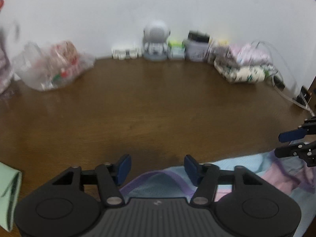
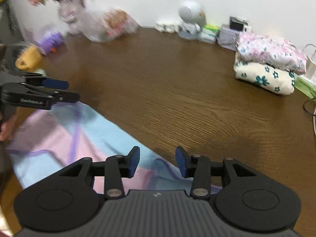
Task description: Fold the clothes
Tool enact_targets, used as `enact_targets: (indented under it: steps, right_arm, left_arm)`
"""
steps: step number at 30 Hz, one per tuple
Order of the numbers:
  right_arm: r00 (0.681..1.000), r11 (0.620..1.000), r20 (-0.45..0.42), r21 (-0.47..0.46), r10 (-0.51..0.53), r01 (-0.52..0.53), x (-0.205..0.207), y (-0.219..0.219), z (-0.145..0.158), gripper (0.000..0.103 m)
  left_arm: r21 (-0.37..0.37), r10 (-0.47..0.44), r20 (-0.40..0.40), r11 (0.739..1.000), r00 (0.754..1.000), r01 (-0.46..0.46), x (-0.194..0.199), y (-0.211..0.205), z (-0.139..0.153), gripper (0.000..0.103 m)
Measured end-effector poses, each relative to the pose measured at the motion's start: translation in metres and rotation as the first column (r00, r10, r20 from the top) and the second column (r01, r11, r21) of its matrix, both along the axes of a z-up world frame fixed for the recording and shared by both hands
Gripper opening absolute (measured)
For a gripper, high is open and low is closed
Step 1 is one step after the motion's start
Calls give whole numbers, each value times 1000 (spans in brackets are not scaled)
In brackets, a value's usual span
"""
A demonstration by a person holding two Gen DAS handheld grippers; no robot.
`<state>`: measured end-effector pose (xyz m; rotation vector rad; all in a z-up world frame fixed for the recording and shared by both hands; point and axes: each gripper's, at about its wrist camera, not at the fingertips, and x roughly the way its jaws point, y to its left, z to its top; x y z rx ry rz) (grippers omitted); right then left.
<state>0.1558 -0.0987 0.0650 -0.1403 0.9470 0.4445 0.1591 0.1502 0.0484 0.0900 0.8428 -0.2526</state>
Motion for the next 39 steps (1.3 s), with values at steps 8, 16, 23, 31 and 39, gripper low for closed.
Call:
enact_targets:
  steps: [8, 16, 23, 31, 39]
  right_arm:
    - [993, 994, -20, 2, -114, 114, -15, -2, -24, 21]
    - [990, 989, 17, 56, -141, 140, -30, -6, -26, 8]
    - [978, 986, 158, 111, -139, 122, -69, -18, 9, 7]
    - [983, 991, 169, 122, -75, 54, -152, -28, -3, 7]
    - [970, 991, 233, 130, -73, 43, -200, -31, -15, 42]
  left_arm:
    - [-29, -36, -5, 999, 999, 36, 0, 7, -21, 24]
    - [-1, -25, 42, 1000, 999, 25, -19, -2, -12, 4]
    - [-42, -2, 140, 999, 990, 8, -75, 1, 13, 4]
    - [-144, 114, 107, 985, 988, -98, -150, 23, -10, 8]
    - [-263, 289, 168, 935, 942, -240, -195, 38, 6, 32]
